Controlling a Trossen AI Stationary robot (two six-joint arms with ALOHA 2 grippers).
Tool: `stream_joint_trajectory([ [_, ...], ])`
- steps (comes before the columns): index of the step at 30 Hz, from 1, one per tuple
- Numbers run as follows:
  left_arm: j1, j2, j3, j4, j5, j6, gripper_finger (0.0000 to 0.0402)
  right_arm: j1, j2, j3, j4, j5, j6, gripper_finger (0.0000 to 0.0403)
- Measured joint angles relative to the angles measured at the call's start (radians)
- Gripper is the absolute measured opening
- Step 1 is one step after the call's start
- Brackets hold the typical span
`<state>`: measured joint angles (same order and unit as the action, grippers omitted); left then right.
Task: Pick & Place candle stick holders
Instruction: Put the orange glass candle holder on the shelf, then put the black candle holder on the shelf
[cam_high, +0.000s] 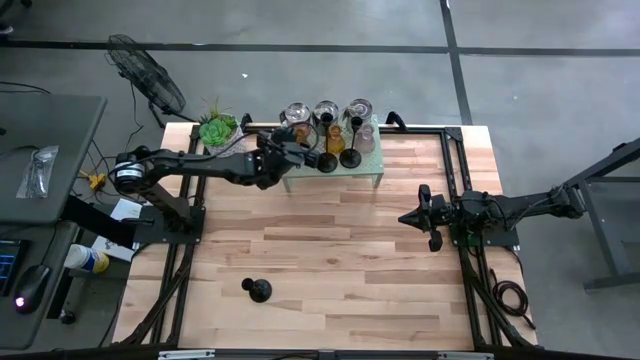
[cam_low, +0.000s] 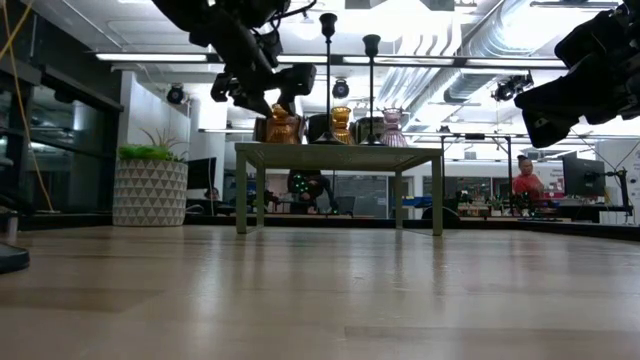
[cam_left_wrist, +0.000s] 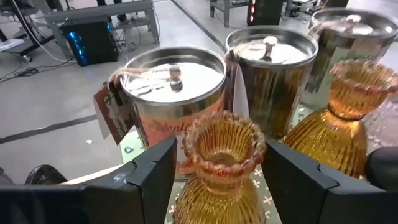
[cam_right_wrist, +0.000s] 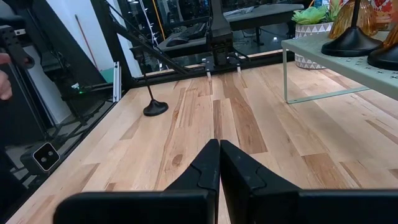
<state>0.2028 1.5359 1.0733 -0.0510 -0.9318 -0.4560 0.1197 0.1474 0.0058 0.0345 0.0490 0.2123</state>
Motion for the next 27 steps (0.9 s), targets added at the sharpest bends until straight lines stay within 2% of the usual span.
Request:
stream_joint_trajectory([
  [6,-0.008,-0.003,0.000,0.046,0.004,0.028,0.0224,0.000,0.000,0.000,0.000,0.000,0.000,0.0003],
  [10,-0.024,-0.003,0.000,0.094,0.028,0.105,0.0224,0.000,0.000,0.000,0.000,0.000,0.000,0.0003],
  [17,-0.061,-0.013,0.000,0.151,-0.005,0.242,0.0224,0.000,0.000,0.000,0.000,0.000,0.000,0.0003],
  [27,-0.060,-0.039,-0.002,0.142,-0.048,0.250,0.0224,0.000,0.000,0.000,0.000,0.000,0.000,0.0003],
])
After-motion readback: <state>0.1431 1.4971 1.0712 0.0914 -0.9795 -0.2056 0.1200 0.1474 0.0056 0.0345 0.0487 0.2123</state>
